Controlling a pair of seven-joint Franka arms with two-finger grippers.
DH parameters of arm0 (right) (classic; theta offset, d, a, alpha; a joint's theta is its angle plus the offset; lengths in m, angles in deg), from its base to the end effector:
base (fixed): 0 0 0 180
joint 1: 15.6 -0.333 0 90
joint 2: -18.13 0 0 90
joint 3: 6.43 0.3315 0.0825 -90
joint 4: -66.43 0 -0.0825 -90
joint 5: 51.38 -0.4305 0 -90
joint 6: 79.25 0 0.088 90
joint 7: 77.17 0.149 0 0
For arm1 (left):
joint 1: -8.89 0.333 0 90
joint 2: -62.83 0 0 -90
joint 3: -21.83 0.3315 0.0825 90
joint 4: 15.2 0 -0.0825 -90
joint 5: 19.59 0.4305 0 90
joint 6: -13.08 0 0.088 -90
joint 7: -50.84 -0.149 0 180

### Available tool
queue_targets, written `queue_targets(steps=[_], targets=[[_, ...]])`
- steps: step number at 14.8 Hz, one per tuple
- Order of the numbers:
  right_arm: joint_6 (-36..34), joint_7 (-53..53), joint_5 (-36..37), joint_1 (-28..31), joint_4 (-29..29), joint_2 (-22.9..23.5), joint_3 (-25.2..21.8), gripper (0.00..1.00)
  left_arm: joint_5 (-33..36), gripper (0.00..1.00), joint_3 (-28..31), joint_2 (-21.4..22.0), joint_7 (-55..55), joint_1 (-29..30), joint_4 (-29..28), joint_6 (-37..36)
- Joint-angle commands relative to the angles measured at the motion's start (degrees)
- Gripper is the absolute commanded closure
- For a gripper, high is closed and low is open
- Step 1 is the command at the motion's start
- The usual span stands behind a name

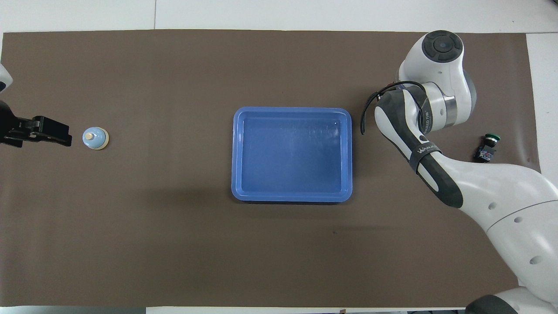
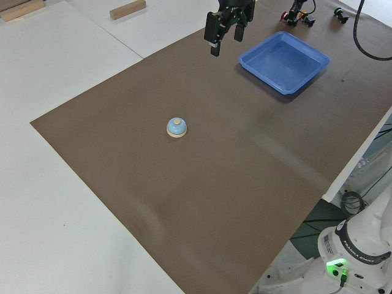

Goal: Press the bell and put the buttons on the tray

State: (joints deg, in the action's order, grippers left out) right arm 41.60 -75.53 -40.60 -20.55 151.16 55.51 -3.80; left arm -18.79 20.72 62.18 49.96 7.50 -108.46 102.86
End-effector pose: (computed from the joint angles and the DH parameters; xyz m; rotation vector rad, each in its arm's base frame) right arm 0.7567 0.0805 0.2377 2.9939 0.2896 -0.0150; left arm 0.5979 -0.0240 0.5616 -3.1234 0.0929 0.1124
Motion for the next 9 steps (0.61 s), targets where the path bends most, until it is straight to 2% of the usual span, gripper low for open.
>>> queue_targets(steps=[1,5,7,9], targets=[[0.0,-0.68,1.18,0.03,2.02,-1.26,0.27,1.0,-0.1,0.0,0.41,0.74,0.88,-0.73,-0.87,0.04],[-2.89,-0.42,0.13,-0.32,-0.08,-2.48,0.36,1.0,-0.1,0.0,0.41,0.91,0.61,-0.64,-1.14,0.22],[-9.55,1.15,-2.15,-1.98,-4.63,-2.58,0.45,1.0,-0.1,0.0,0.41,1.0,0.61,-0.64,-1.14,0.22],[-15.36,7.28,-4.18,-4.96,-7.81,-2.58,0.36,1.0,-0.1,0.0,0.49,1.0,0.52,-0.46,-1.14,0.22]])
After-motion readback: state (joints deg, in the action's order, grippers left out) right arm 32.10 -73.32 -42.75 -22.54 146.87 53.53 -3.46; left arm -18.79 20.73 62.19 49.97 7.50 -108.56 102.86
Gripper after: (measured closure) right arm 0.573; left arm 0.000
